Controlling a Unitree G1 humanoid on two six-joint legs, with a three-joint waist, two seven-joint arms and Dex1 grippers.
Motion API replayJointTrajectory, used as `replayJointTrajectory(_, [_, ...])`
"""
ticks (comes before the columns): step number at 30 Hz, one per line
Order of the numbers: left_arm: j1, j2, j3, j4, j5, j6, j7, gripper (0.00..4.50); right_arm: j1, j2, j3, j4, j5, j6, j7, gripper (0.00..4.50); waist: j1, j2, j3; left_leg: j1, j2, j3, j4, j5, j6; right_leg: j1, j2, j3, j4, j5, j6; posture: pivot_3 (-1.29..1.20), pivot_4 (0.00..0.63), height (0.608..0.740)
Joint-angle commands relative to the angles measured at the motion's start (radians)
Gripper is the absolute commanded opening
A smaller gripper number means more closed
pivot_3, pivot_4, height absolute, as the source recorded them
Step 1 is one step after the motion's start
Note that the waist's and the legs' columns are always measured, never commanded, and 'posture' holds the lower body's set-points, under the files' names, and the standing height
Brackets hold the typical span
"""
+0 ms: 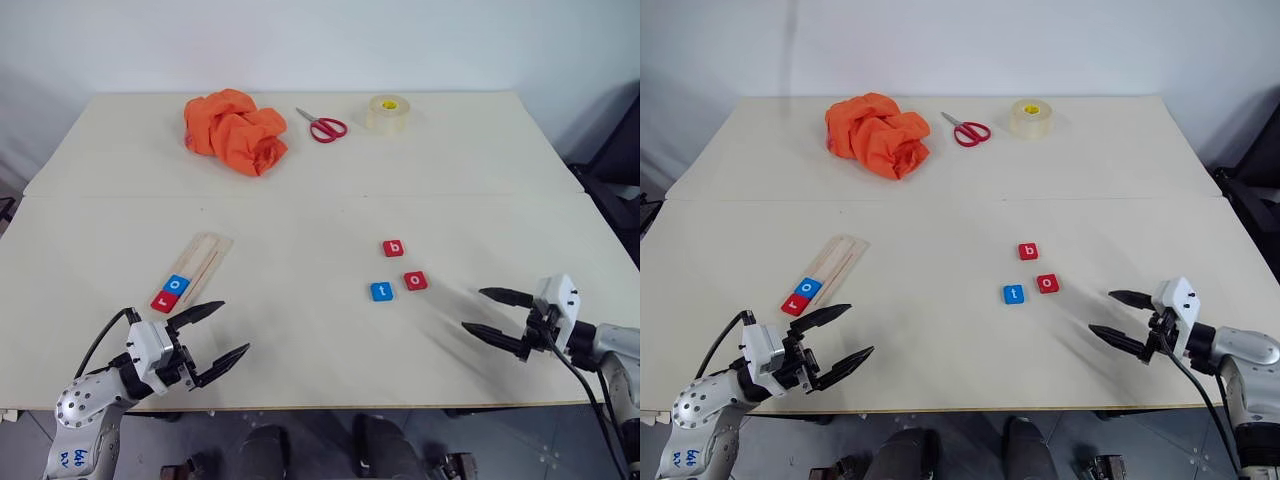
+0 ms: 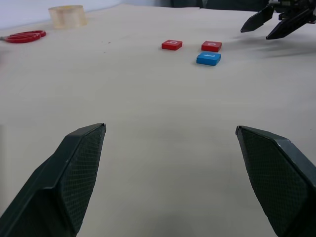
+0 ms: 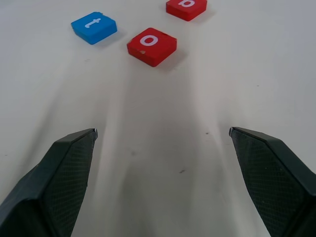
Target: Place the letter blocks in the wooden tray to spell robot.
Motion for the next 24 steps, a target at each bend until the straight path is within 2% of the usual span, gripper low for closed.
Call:
replayJointTrajectory(1, [-0.008,-0.004,0.021,-0.03,0.006,-0.007,0.042,4.5,-0.042,-0.012,-0.024,0.057,0.004,-0.048,0.022,4.48,0.0,0.0,0.0,0.0,0.0,0.0,0.0,0.0,0.0,0.0,0.0,0.0,0.0,0.0,0.0,0.0,0.15,0.74])
replayJointTrajectory(5, [-0.002,-0.001,0.027,-0.047,0.018,0.052,0.117,4.5,-0.09,-0.001,-0.023,0.124,0.007,-0.081,0.036,4.48,-0.001,0.0,0.0,0.0,0.0,0.0,0.001,0.0,0.0,0.001,0.0,0.0,0.0,0.001,0.001,0.0,0.15,0.74])
replayJointTrajectory(11, [0.138,0.055,0.096,-0.141,0.062,0.213,0.238,4.5,-0.204,0.015,0.005,0.27,-0.011,-0.14,0.09,4.48,-0.015,-0.001,0.0,0.0,0.0,0.0,0.001,0.0,0.001,0.0,0.0,0.001,0.0,0.0,0.001,0.0,0.15,0.74])
replayJointTrajectory(13, [0.161,0.07,0.117,-0.153,0.043,0.231,0.232,4.5,-0.234,0.021,0.013,0.303,-0.02,-0.152,0.103,4.48,-0.022,-0.001,0.0,0.0,0.0,0.0,0.001,0.0,0.001,0.0,0.0,0.001,0.0,0.0,0.0,0.0,0.15,0.74])
replayJointTrajectory(15, [0.201,0.068,0.192,-0.173,-0.041,0.233,0.197,4.5,-0.277,0.032,0.022,0.342,-0.03,-0.168,0.118,4.48,-0.024,-0.002,0.001,0.0,0.0,0.0,0.001,0.0,0.001,0.001,0.0,0.001,0.0,0.0,0.0,0.0,0.15,0.74])
replayJointTrajectory(17, [0.243,0.073,0.262,-0.202,-0.068,0.279,0.227,4.5,-0.32,0.047,0.035,0.367,-0.035,-0.173,0.133,4.48,-0.027,-0.003,0.001,0.0,0.001,0.0,0.002,0.0,0.001,0.001,0.0,0.001,0.001,0.001,0.0,0.0,0.15,0.74])
replayJointTrajectory(24, [0.246,0.114,0.346,-0.237,-0.064,0.431,0.311,4.5,-0.411,0.082,0.081,0.383,-0.06,-0.153,0.135,4.48,-0.026,-0.003,0.001,0.0,0.001,0.0,0.001,0.0,0.0,0.0,-0.001,0.001,0.001,0.0,0.0,0.0,0.15,0.74])
